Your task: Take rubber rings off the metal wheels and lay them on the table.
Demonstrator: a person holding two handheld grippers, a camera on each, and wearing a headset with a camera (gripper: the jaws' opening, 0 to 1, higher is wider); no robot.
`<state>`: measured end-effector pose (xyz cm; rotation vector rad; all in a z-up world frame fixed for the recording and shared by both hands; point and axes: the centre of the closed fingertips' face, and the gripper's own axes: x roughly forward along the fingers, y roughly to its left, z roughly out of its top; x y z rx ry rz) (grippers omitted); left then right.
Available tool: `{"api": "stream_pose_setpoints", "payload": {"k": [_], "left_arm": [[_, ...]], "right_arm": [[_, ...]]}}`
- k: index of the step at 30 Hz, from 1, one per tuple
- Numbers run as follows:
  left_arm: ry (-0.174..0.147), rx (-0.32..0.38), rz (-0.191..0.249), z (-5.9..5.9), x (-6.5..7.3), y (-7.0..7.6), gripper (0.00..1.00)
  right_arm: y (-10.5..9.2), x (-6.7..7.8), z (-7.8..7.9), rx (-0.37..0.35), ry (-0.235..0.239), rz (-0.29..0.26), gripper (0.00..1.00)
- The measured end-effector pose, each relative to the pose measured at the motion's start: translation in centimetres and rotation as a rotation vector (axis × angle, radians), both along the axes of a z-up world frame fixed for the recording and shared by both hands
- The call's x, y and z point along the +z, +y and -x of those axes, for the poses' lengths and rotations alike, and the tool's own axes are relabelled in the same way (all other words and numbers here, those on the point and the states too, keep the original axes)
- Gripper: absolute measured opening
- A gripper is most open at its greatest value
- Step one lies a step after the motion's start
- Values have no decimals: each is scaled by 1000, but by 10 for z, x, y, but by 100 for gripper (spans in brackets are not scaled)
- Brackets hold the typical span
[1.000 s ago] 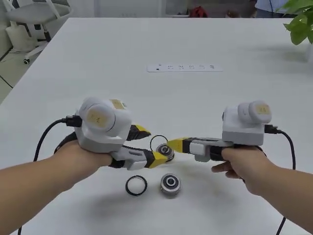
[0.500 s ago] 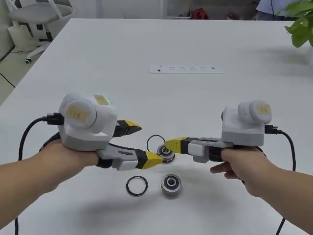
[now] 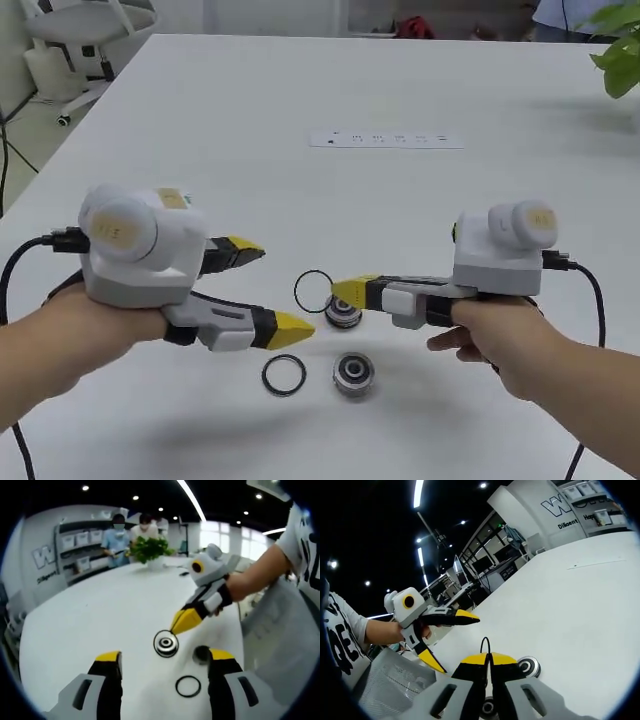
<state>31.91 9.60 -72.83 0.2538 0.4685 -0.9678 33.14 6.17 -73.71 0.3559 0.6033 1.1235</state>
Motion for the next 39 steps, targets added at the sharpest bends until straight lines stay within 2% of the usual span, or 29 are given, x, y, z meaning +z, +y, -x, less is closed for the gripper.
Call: {"api": "stream_pose_setpoints", "payload": {"k": [10, 21, 29, 39], "left_arm": [[14, 30, 8, 5, -4, 13, 76], [20, 45, 11, 10, -5, 22, 79], [23, 37, -19, 19, -15, 27, 80], [33, 38, -29, 25, -22, 32, 81]], "right_arm": [[5, -1, 2, 21, 4, -4, 0], [11, -6, 11, 59, 13, 12, 0], [15, -16, 20, 110, 36, 35, 0], [22, -26, 34, 172, 60, 62, 0]]}}
